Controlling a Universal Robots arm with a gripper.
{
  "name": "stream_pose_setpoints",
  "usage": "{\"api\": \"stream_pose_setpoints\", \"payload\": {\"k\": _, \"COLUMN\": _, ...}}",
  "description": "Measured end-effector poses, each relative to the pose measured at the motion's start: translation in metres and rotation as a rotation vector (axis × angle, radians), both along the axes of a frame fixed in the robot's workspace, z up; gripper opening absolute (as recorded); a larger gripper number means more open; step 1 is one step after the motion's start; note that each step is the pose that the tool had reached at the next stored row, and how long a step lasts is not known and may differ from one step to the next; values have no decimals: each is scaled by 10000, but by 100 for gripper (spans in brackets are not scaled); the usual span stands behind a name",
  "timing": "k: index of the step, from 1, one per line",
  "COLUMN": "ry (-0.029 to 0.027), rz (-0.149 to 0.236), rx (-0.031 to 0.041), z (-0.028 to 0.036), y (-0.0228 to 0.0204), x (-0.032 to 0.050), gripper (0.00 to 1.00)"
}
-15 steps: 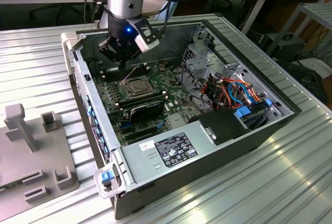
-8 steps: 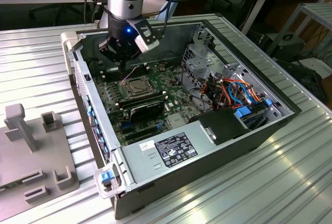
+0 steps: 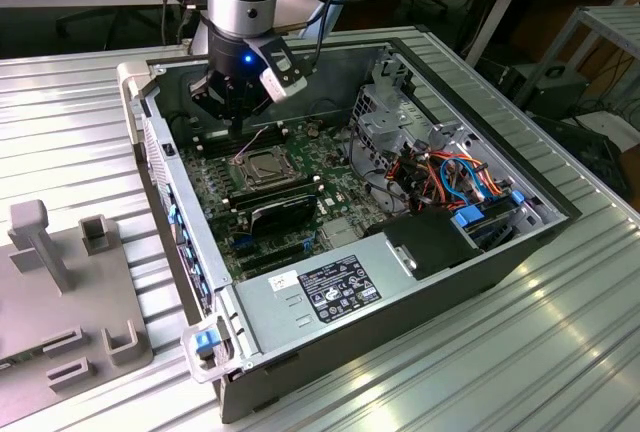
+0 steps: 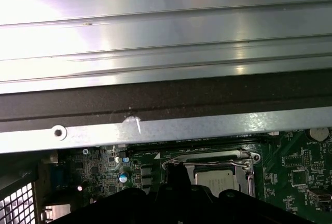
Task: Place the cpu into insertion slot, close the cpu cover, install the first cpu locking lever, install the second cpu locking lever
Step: 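Install the first cpu locking lever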
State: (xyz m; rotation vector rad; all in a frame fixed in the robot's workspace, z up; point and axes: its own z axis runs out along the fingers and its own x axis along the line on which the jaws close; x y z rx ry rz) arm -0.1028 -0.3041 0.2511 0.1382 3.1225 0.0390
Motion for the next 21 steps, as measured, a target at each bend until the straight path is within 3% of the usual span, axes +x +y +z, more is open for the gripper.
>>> {"api": "stream_pose_setpoints", "payload": {"k": 13, "ry": -1, "rz": 2, "rx": 1, "z": -129, "y": -6, "x": 178, "gripper": 11}}
{"api": "stream_pose_setpoints", "payload": {"k": 21, "ry": 1, "rz": 1, "rx": 0, "z": -147, "y": -6, "x": 189, "gripper": 11}}
